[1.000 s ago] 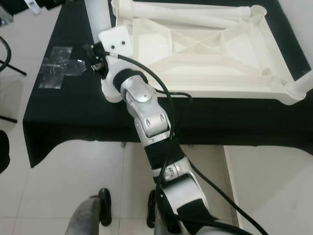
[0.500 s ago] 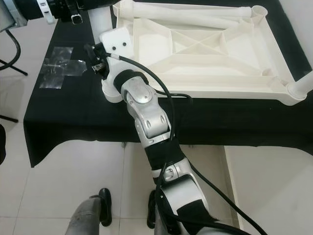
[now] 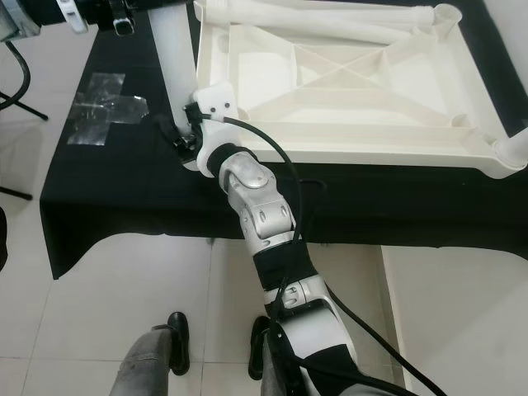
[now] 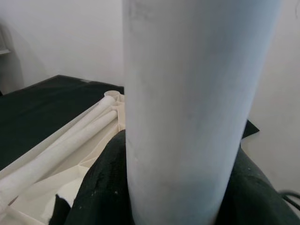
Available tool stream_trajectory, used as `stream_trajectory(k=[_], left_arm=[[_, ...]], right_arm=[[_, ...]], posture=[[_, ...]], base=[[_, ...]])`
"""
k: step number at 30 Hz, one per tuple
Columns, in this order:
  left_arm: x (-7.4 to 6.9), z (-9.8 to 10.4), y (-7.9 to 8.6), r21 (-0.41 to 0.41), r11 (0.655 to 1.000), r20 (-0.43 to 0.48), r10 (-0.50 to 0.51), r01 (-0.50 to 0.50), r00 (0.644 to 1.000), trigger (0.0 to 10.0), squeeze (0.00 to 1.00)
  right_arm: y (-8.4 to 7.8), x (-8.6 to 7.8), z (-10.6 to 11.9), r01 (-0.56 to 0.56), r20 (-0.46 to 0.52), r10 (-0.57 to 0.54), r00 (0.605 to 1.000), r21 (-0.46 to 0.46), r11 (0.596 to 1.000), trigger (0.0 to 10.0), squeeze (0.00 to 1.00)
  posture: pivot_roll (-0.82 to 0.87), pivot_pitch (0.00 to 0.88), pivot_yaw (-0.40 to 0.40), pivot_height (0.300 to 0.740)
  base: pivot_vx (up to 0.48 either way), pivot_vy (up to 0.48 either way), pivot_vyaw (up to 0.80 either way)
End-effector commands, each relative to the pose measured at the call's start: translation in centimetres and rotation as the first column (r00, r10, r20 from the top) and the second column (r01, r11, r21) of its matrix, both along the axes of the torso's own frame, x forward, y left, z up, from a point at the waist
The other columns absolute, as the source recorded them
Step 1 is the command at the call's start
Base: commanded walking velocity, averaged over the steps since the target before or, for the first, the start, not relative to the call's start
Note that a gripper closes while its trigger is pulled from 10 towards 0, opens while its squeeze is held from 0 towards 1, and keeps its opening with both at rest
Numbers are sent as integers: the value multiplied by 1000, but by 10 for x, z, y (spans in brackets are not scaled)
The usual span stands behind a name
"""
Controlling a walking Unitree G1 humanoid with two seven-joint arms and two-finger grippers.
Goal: Building children table
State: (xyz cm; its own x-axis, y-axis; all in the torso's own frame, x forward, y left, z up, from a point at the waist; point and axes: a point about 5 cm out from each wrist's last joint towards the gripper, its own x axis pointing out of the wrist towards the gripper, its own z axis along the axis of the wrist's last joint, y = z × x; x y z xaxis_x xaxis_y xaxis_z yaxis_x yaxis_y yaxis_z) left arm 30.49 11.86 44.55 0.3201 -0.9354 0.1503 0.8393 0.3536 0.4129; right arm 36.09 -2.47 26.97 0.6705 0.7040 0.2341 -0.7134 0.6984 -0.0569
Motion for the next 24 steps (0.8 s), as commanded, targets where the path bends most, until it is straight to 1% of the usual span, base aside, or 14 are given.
stream_trajectory(k=[1,2,4,5,8,11,12,13,14,15,16,17,18,24], left_arm=[[-3,-4,-7,34,999,-12,-42,42,999,0,0],[-5,-3,-9,35,998,-11,-52,52,999,0,0],[-5,-3,-9,35,998,-11,-52,52,999,0,0],[-6,-3,-9,36,998,-9,-57,58,998,0,0],[-7,-2,-10,36,997,-9,-62,62,998,0,0],[-9,-2,-12,37,996,-11,-76,77,997,0,0],[-9,-2,-12,37,996,-11,-76,77,997,0,0],[-9,-2,-12,37,996,-11,-80,80,997,0,0],[-9,-3,-12,38,996,-11,-82,82,997,0,0],[-9,-3,-12,38,996,-12,-83,83,997,0,0],[-9,-3,-12,38,996,-12,-83,83,997,0,0],[-8,-3,-12,39,996,-12,-84,85,996,0,0],[-8,-3,-12,45,996,-5,-80,80,997,0,0],[-7,-4,-12,55,996,4,-72,72,997,0,0]], right_arm=[[7,-5,10,-99,54,98,994,19,995,10000,780],[2,-7,24,-256,123,260,958,-47,966,10000,0],[2,-7,24,-256,123,260,958,-47,966,10000,0],[-1,-7,28,-308,138,315,939,-72,949,10000,0],[-4,-5,33,-347,154,358,921,-96,933,10000,0],[-8,0,46,-454,166,477,863,-161,876,10000,0],[-8,0,46,-454,166,477,863,-161,876,10000,0],[-7,0,49,-490,163,517,840,-181,853,10000,0],[-6,-1,51,-516,162,547,821,-199,833,5882,0],[-5,-1,52,-534,164,569,806,-212,818,588,0],[-5,-1,52,-534,164,569,806,-212,818,588,0],[-3,-1,53,-546,159,584,796,-225,807,0,0],[-1,0,53,-560,155,601,784,-242,793,0,0],[2,1,52,-582,143,630,763,-270,767,0,0]], posture=[[166,289,-34,740],[165,291,-35,740],[165,291,-35,740],[163,293,-37,740],[164,297,-39,740],[164,300,-41,740],[164,300,-41,740],[166,307,-40,740],[166,307,-40,740],[166,307,-40,740],[166,307,-40,740],[167,312,-41,740],[166,315,-42,740],[165,318,-44,740]], base=[[0,0,0],[0,0,0],[0,0,0],[0,0,0],[0,0,0],[0,0,0],[0,0,0],[0,0,0],[0,0,0],[0,0,0],[0,0,0],[0,0,0],[0,0,0],[0,0,0]])
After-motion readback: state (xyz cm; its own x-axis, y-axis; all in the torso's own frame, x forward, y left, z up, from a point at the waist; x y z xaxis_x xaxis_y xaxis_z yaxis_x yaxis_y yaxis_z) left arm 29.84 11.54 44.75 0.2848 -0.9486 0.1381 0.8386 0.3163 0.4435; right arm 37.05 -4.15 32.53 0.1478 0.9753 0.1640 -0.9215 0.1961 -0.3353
